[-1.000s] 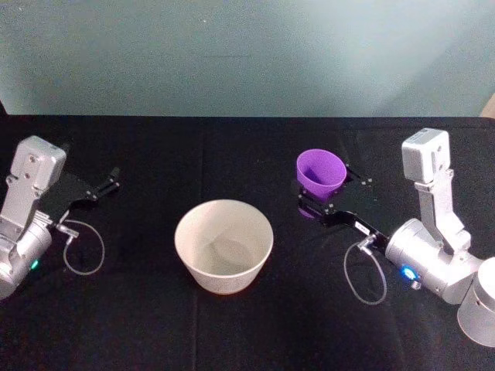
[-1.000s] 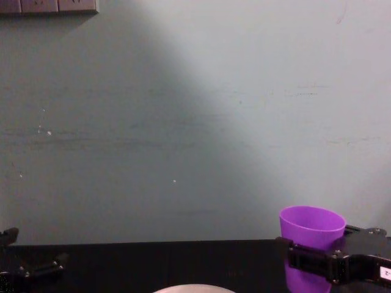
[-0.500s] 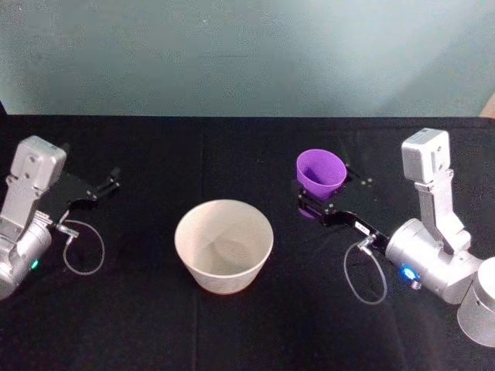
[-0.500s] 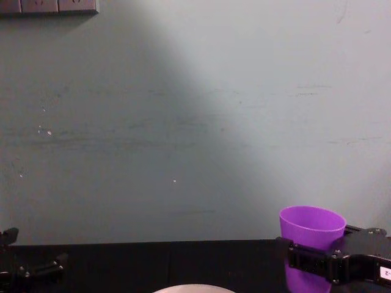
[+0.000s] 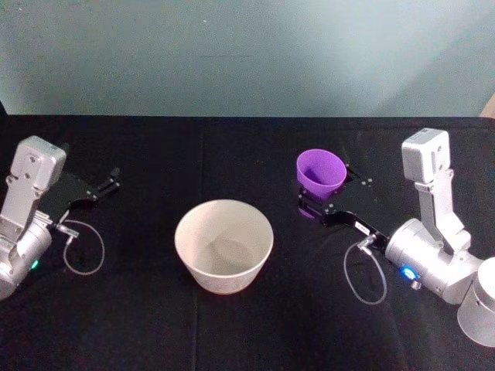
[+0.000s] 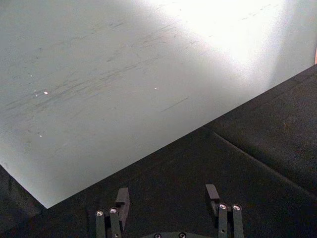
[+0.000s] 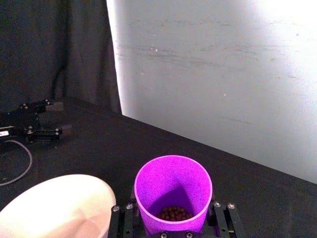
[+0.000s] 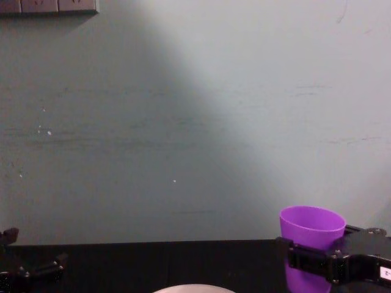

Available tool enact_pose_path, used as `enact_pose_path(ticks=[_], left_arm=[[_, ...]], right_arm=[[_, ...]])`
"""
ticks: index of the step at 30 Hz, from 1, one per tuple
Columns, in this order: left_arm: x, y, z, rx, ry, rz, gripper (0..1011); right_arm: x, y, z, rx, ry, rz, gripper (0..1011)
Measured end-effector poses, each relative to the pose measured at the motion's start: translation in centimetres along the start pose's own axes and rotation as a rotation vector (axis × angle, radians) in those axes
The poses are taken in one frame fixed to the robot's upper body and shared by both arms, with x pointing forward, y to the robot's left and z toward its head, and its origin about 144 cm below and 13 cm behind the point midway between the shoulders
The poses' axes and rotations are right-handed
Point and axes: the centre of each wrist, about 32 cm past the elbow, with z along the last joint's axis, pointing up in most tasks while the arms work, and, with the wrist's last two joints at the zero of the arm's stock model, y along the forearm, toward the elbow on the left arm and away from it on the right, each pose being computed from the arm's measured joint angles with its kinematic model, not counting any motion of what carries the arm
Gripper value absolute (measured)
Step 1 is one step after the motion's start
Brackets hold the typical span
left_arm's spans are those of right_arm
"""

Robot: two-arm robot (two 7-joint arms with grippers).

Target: Pick up the cup and pour the mung beans from the cup into the bowl.

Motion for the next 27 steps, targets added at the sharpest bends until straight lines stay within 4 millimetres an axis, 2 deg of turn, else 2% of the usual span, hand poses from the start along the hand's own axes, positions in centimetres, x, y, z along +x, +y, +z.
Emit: enact_pose_path(ticks=[23,27], left_arm=[[0.0,0.0,0.0,0.000,0.000,0.000,1000],[0.0,0.0,0.0,0.000,0.000,0.000,1000]], right_arm=[[0.0,0.0,0.0,-0.001,-0.002,0.001,729],[-0.2,0.2,1.2,-0.020,-0.082,0.000,729]])
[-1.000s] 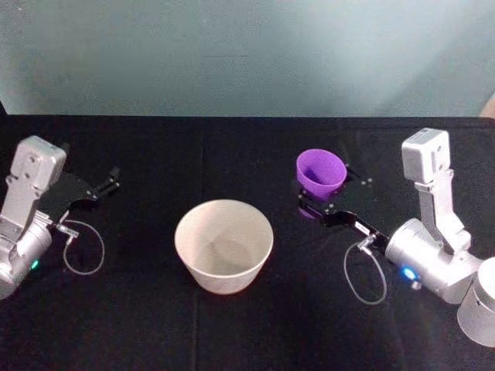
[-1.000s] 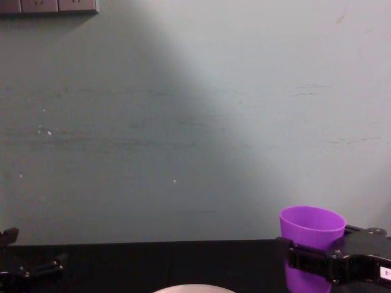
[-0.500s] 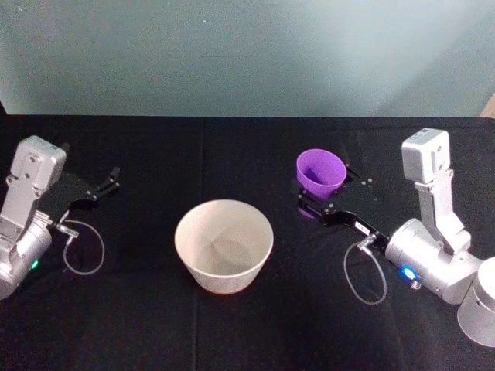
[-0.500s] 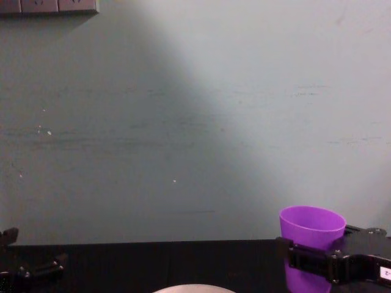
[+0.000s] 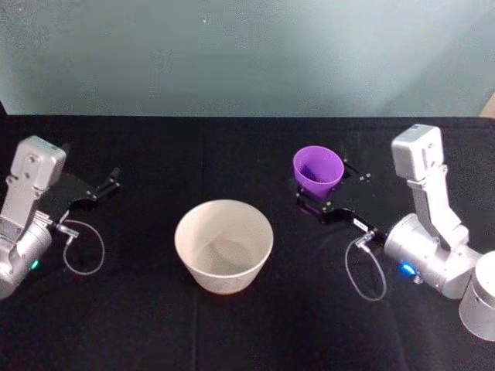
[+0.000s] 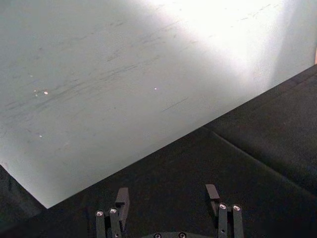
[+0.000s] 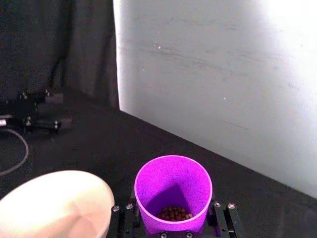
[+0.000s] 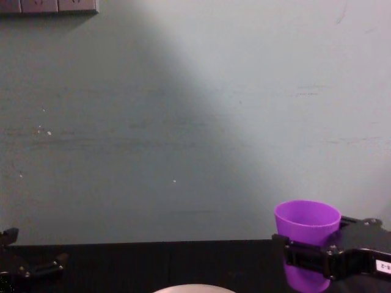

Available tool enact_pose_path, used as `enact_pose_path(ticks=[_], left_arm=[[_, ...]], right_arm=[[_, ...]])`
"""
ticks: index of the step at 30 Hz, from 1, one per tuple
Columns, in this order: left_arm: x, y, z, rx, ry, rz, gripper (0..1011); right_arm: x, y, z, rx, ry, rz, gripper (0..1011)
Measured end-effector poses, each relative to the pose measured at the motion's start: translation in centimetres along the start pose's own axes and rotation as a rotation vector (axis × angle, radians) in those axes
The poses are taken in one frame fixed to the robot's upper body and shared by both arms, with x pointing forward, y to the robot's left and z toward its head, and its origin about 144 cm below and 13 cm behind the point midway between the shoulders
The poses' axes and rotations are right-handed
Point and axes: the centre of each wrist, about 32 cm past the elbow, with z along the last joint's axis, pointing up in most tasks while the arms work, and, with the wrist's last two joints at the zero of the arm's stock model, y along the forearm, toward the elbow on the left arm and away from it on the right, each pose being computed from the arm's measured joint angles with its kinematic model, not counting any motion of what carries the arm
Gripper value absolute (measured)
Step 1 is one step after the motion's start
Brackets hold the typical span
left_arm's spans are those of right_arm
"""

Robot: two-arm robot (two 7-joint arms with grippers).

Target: Pick up the cup and pour the mung beans from the cup into the bowl.

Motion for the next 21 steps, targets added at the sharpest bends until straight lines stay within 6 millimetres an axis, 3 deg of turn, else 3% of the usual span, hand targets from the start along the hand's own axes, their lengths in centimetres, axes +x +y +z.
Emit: enact_pose_path(ticks=[21], left_arm=[[0.0,0.0,0.0,0.000,0.000,0.000,1000]], right_arm=[[-3.2,2.5,4.8,-0.156,-0.549,0.053,729]])
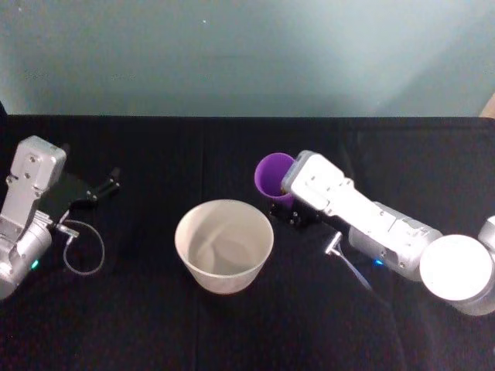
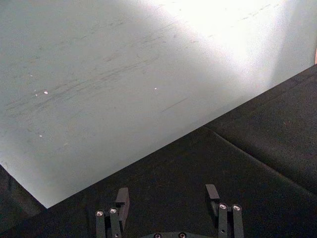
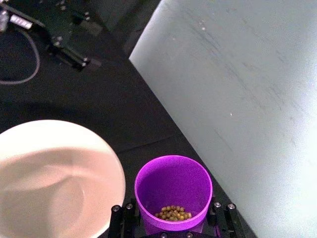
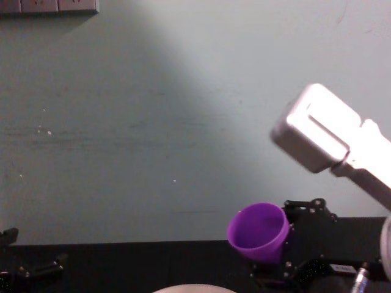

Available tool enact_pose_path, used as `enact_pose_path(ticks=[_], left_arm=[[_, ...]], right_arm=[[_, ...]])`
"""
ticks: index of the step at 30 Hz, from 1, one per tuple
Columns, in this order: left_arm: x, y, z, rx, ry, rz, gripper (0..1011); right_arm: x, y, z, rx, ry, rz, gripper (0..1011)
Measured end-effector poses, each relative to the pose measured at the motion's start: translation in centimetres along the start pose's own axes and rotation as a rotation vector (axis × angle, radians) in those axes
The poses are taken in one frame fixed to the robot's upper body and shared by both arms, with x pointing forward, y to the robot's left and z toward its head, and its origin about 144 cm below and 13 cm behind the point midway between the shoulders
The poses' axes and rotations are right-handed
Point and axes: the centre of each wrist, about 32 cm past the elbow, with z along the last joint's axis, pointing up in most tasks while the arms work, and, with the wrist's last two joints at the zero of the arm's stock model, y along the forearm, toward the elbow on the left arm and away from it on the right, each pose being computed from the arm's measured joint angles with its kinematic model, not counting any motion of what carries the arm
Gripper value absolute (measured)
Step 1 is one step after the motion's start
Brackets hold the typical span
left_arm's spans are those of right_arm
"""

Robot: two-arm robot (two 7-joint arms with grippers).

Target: Pick up the cup and pour the mung beans from the cup into the bowl.

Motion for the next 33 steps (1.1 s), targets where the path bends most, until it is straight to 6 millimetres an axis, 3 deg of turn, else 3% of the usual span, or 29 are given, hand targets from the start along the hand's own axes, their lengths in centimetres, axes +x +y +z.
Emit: enact_pose_path(ticks=[11,33], left_arm=[[0.0,0.0,0.0,0.000,0.000,0.000,1000],[0.0,0.0,0.0,0.000,0.000,0.000,1000]], right_arm=[[-0.2,0.7,2.3,-0.037,-0.171,0.027,729],[-3.5,1.4,5.0,-0.128,-0.499,-0.005,729]])
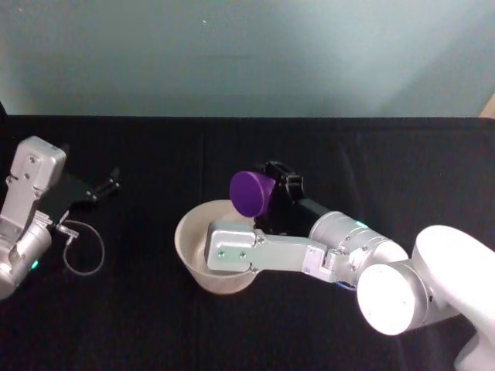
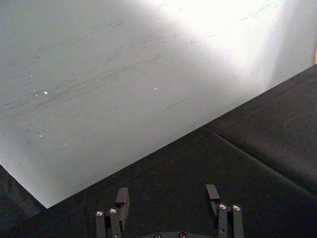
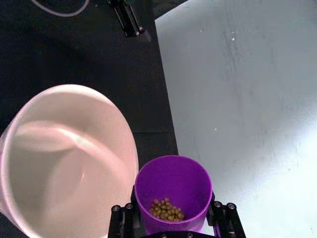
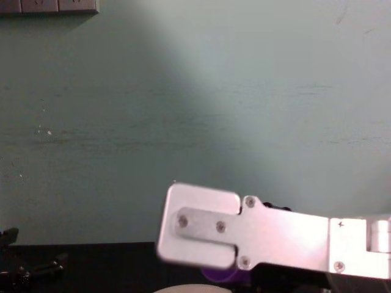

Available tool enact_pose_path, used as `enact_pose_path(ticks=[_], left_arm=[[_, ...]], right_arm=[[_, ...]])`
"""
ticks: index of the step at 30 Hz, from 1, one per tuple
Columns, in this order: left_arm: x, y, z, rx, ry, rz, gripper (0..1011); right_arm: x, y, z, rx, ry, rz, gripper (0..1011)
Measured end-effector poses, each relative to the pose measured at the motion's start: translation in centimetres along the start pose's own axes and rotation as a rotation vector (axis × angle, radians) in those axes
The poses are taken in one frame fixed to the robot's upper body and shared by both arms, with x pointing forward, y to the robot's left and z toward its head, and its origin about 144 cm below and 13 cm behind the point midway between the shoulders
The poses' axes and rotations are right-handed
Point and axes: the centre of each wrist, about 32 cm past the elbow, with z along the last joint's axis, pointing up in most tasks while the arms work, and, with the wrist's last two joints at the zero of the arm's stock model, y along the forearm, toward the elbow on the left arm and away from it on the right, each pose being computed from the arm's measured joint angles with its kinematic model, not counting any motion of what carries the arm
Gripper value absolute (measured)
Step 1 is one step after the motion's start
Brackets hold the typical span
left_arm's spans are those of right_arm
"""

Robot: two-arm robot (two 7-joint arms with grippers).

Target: Pick up the cup and pour the mung beans from the cup into the bowl.

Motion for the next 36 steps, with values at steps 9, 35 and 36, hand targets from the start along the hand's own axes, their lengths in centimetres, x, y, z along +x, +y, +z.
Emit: enact_pose_path(ticks=[9,35,36], left_arm=[[0.0,0.0,0.0,0.000,0.000,0.000,1000],[0.0,0.0,0.0,0.000,0.000,0.000,1000],[0.0,0.0,0.0,0.000,0.000,0.000,1000]], right_arm=[[-0.5,0.0,1.0,-0.007,-0.069,-0.008,729],[-2.0,-0.2,3.2,-0.065,-0.304,-0.033,729],[-2.1,-0.2,3.3,-0.067,-0.309,-0.033,729]])
